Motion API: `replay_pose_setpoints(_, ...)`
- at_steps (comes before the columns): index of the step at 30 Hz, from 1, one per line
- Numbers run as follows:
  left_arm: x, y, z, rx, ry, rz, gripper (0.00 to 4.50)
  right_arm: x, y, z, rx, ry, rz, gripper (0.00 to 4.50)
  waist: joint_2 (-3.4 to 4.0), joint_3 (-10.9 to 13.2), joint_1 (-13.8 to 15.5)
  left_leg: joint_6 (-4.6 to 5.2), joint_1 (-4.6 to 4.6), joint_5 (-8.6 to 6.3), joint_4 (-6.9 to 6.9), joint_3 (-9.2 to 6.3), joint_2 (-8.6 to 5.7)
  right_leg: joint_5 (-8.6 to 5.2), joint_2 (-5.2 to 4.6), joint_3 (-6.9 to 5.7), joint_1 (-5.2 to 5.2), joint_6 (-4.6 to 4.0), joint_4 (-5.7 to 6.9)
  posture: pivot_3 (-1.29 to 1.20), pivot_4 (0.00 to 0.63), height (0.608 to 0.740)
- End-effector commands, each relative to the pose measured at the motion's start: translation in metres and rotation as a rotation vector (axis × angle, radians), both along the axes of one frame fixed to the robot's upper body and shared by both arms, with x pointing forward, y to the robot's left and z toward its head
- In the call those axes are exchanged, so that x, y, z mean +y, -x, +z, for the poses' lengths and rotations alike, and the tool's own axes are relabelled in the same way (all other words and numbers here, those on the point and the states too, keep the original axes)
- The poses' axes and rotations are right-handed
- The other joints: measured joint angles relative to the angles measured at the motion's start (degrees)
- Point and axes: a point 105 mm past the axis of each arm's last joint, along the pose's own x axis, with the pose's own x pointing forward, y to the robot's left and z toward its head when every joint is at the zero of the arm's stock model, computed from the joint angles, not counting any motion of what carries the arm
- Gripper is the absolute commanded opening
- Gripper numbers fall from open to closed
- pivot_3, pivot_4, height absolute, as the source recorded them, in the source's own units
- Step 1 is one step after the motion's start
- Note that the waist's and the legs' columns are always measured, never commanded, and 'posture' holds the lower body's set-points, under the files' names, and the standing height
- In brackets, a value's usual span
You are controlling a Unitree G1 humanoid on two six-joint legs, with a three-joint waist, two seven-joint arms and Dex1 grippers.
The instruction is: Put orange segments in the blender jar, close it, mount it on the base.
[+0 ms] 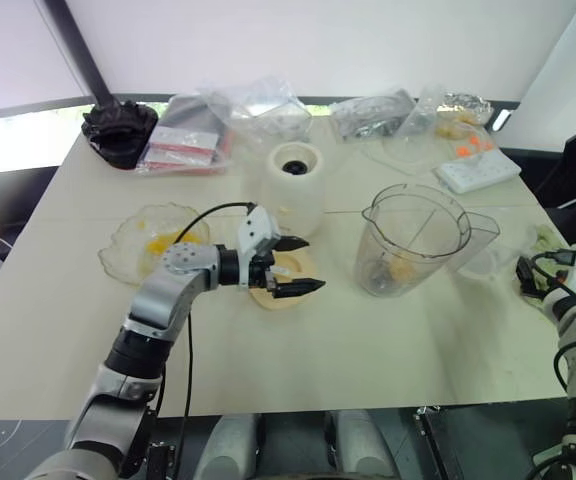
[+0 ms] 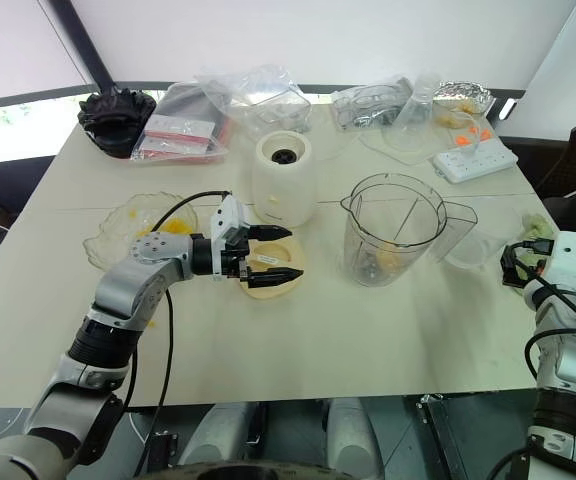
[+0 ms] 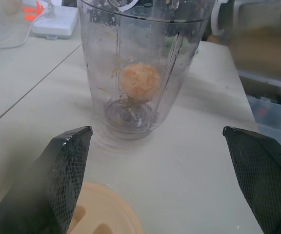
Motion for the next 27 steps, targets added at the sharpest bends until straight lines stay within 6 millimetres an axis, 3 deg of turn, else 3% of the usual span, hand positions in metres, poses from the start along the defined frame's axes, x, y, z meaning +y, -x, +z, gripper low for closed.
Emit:
replay_pose_setpoints(1, -0.003, 0.004, 0.013, -0.057, 0.02, -0.028, 4.47, -0.005, -0.002, 0.011, -0.044, 0.044, -0.023, 4.5, 0.0, 0.0, -0.3, 0.0, 0.0, 0.0, 0.0, 0.0, 0.0, 0.0, 0.0, 0.0, 0.0, 0.0, 0.0, 0.0, 0.15, 0.74)
replay_pose_setpoints(10, -0.004, 0.004, 0.013, -0.069, 0.013, -0.024, 4.47, -0.008, -0.004, 0.007, -0.047, 0.053, -0.031, 4.5, 0.0, 0.0, -0.5, 0.0, 0.0, 0.0, -0.02, -0.01, 0.01, 0.02, 0.0, 0.0, 0.0, 0.04, 0.0, 0.0, 0.15, 0.74)
replay_pose_setpoints(13, -0.003, 0.003, 0.012, -0.071, 0.01, -0.021, 4.5, -0.006, -0.006, 0.007, -0.049, 0.055, -0.029, 3.56, 0.01, 0.0, -0.6, 0.0, 0.0, 0.0, -0.02, -0.01, 0.01, 0.02, 0.0, 0.01, 0.0, 0.04, 0.0, 0.0, 0.15, 0.74)
replay_pose_setpoints(20, -0.002, 0.004, 0.012, -0.074, 0.007, -0.016, 4.5, -0.002, -0.01, 0.005, -0.051, 0.05, -0.017, 0.05, 0.01, 0.0, -0.5, 0.0, 0.0, 0.0, -0.02, -0.01, 0.01, 0.02, 0.0, 0.01, 0.0, 0.04, 0.0, 0.0, 0.15, 0.74)
replay_pose_setpoints(27, -0.001, 0.003, 0.012, -0.077, 0.004, -0.013, 4.5, 0.001, -0.013, 0.004, -0.053, 0.046, -0.006, 0.05, 0.01, 0.0, -0.6, 0.0, 0.01, 0.0, -0.02, -0.02, 0.01, 0.02, 0.0, 0.01, 0.01, 0.04, 0.0, 0.0, 0.15, 0.74)
